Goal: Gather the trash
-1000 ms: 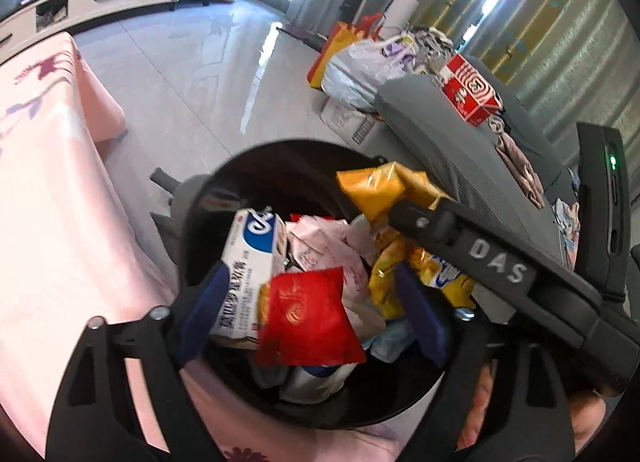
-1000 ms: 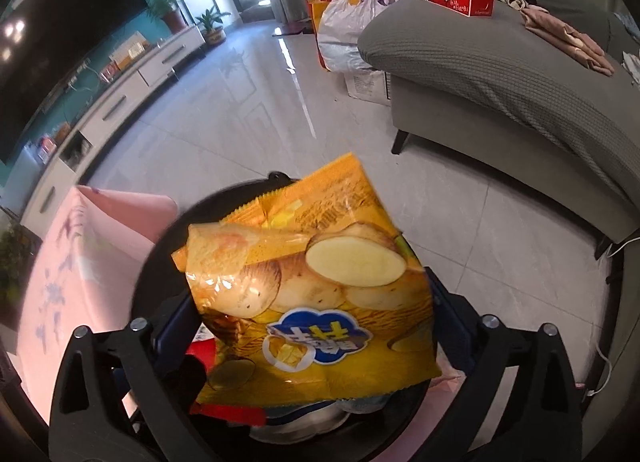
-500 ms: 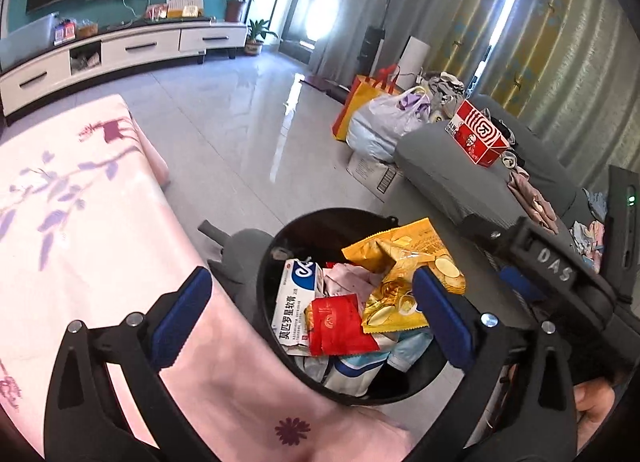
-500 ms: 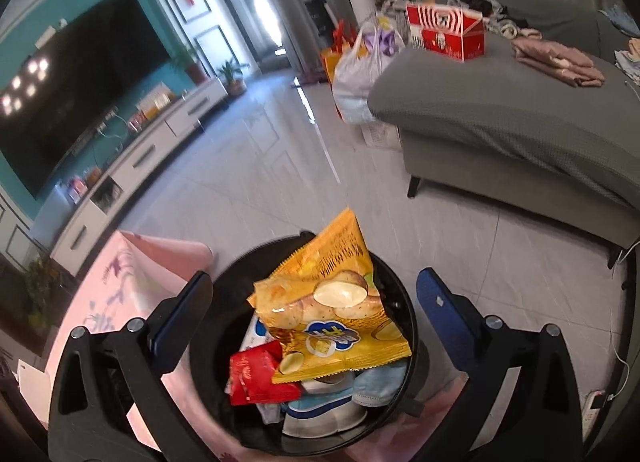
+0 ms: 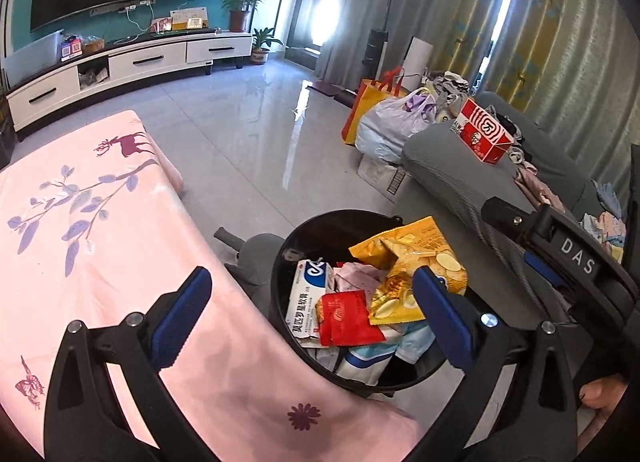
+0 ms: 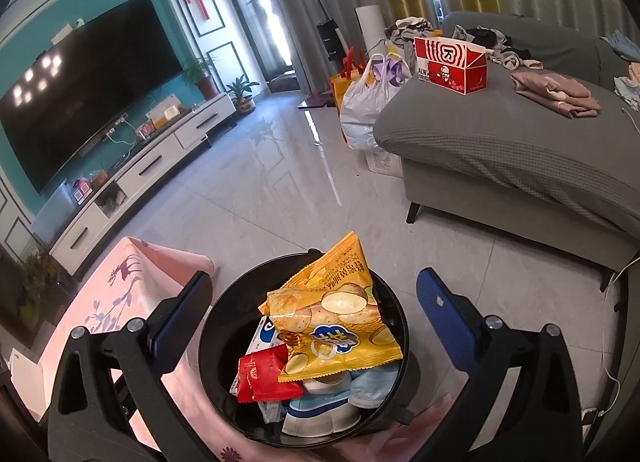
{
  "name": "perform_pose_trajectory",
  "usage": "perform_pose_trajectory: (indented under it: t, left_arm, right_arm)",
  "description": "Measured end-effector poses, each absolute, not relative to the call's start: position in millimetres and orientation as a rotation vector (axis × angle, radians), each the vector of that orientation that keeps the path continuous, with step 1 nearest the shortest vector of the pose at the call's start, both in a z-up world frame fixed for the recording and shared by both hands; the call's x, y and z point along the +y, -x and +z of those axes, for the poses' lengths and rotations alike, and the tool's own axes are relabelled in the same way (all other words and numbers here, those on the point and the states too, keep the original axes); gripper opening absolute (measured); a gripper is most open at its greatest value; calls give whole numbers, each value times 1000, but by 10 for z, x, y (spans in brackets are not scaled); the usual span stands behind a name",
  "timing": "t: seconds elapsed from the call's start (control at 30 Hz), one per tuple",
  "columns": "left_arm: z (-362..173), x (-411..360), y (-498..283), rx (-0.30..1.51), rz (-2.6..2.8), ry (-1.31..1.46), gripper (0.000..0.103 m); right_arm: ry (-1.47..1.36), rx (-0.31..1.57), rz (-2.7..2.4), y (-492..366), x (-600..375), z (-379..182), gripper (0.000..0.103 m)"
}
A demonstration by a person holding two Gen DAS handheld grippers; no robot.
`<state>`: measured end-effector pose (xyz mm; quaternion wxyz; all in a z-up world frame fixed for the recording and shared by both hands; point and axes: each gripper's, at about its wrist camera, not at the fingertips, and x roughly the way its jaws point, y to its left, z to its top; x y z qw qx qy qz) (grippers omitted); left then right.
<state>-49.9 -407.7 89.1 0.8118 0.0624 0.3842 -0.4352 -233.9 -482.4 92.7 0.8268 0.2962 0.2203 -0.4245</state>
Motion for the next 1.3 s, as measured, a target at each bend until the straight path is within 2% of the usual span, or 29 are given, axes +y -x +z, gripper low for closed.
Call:
perform_pose_trajectory:
  t: [1.3]
  left_arm:
    - [869,-4018,464,839,-951,-108,100]
  right_arm:
    - [-578,495,-943,2400,-4836,966,100]
